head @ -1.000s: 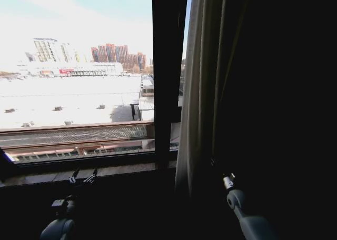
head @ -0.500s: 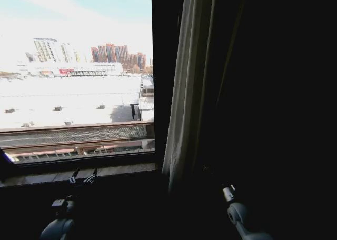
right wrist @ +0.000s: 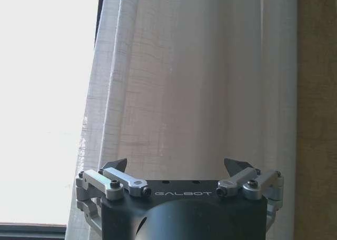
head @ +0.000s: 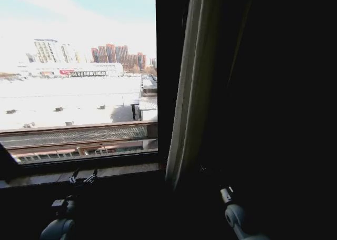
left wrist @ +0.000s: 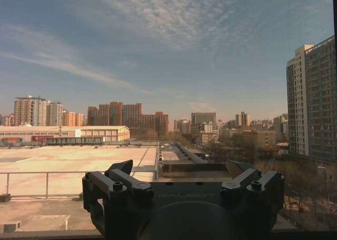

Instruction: Open the curtains by pulling them apart, changing their state from closed to fully open.

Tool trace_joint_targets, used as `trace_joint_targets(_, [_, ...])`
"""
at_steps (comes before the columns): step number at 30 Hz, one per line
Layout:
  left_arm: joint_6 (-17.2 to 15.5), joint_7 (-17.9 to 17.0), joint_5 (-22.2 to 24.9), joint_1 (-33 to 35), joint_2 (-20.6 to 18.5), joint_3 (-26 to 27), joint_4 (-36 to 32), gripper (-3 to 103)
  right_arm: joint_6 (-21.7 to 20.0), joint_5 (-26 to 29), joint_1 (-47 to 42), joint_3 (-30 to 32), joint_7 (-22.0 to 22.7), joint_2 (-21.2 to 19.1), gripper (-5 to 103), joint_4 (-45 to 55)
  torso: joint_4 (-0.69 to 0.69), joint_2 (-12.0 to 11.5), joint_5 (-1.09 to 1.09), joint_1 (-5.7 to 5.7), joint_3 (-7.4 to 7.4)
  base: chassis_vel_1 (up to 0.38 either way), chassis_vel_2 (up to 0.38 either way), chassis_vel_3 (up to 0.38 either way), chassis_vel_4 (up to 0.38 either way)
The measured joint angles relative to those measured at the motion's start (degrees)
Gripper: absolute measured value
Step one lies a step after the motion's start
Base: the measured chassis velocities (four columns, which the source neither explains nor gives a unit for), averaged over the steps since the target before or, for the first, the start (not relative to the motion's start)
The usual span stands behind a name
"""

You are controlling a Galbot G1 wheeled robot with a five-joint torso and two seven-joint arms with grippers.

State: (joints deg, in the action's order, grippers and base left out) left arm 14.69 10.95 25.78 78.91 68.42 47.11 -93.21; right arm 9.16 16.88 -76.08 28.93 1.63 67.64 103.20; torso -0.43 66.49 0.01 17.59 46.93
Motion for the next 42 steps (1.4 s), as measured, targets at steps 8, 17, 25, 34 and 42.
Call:
trace_joint_targets(8, [0.0,-0.04,0.0,0.0,-0.01,0.04,0.01,99,0.25,-1.25,-0.62,0.12,-0.02,-0.15,100,0.58,0.01,0.0,-0.03,0.0,0.0,0.151,0.168,-0.15,-0.147])
trace_joint_targets(17, [0.0,-0.01,0.0,0.0,0.01,-0.01,0.0,99,-0.01,-1.31,-0.68,0.23,0.07,-0.28,100,0.66,-0.02,0.0,0.01,-0.01,0.0,-0.012,-0.014,0.012,0.007])
trace_joint_targets(25, [0.0,-0.01,0.0,0.0,0.0,0.0,0.01,99,-0.04,-1.33,-0.66,0.23,0.08,-0.29,100,0.65,0.01,0.0,-0.02,-0.01,0.0,0.02,0.004,-0.012,-0.008])
trace_joint_targets(34, [0.0,-0.01,0.0,0.0,0.01,0.0,0.0,99,-0.08,-1.33,-0.64,0.25,0.11,-0.31,100,0.6,-0.01,0.0,0.01,-0.01,0.0,0.125,0.055,-0.118,-0.072])
trace_joint_targets(42, [0.0,0.0,0.0,0.0,0.0,0.0,0.0,99,-0.11,-1.32,-0.62,0.24,0.11,-0.3,100,0.57,0.02,0.0,-0.01,-0.01,0.0,0.244,0.207,-0.255,-0.206])
